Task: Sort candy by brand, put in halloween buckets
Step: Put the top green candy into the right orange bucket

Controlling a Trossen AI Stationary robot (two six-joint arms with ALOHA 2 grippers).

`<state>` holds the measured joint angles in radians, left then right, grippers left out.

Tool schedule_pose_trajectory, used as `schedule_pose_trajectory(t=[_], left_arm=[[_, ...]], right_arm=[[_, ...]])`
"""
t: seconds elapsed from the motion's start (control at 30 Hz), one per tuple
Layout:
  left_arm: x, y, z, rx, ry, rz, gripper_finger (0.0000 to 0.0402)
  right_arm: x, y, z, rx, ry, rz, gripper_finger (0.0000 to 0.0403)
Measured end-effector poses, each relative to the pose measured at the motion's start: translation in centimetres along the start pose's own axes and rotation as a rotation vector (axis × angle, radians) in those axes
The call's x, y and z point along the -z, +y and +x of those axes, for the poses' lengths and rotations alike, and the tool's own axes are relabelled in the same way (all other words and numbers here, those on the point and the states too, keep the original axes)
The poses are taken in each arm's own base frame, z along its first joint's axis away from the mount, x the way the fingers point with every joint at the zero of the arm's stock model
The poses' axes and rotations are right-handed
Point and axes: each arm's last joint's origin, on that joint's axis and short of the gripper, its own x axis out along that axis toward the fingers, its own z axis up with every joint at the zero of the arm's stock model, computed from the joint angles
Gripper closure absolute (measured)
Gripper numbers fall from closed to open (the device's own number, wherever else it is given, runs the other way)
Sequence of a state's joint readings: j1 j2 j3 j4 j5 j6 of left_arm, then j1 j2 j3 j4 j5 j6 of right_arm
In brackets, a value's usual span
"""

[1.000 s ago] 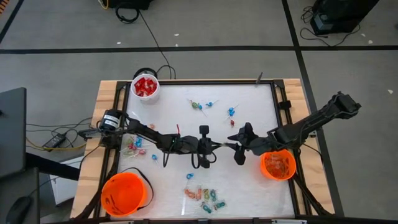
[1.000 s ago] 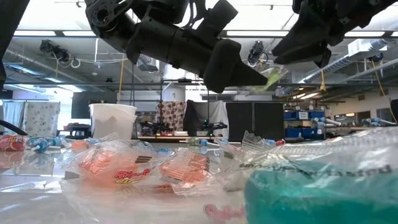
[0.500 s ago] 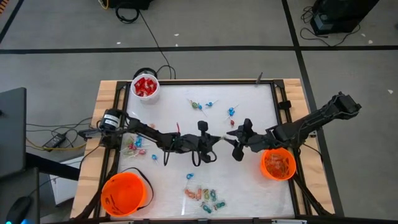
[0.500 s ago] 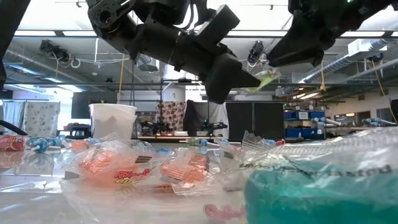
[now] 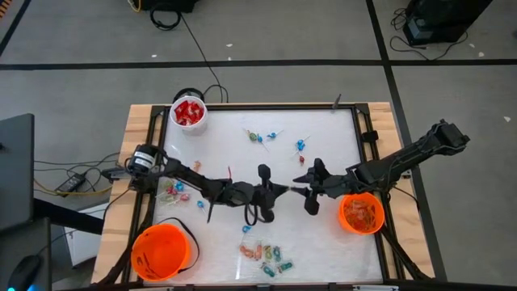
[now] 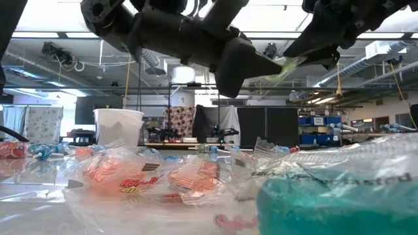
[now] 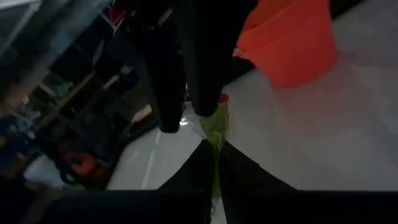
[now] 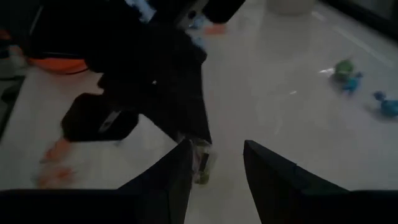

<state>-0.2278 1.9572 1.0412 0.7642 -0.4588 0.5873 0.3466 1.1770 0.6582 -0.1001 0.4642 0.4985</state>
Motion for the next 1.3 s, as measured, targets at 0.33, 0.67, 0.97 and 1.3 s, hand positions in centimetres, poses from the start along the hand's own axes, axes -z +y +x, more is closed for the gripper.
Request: schedule_pose_trajectory(t=[0.33, 0.67, 0.97, 1.3], left_arm=[[-0.5, -0.2, -0.3, -0.043, -0.012, -0.036, 0.038], [0.0, -0.6, -0.3, -0.016, 0.044, -0.23, 0.0344], [1.6, -1.7, -0.6, 0.108, 0.205, -0.375, 0.0315], [0.7, -1.9, -2.1, 0.345, 0.268, -0.496, 0.0314]], right_arm=[[0.2, 0.3, -0.1, -0.045, 0.021, -0.015, 0.0366], [0.4, 0.7, -1.5, -0.005, 0.04, -0.068, 0.0396], [-0.8, 0.4, -6.6, 0.098, 0.151, 0.016, 0.0396], [-0.6, -0.6, -10.6, -0.034, 0.665, 0.204, 0.0395]])
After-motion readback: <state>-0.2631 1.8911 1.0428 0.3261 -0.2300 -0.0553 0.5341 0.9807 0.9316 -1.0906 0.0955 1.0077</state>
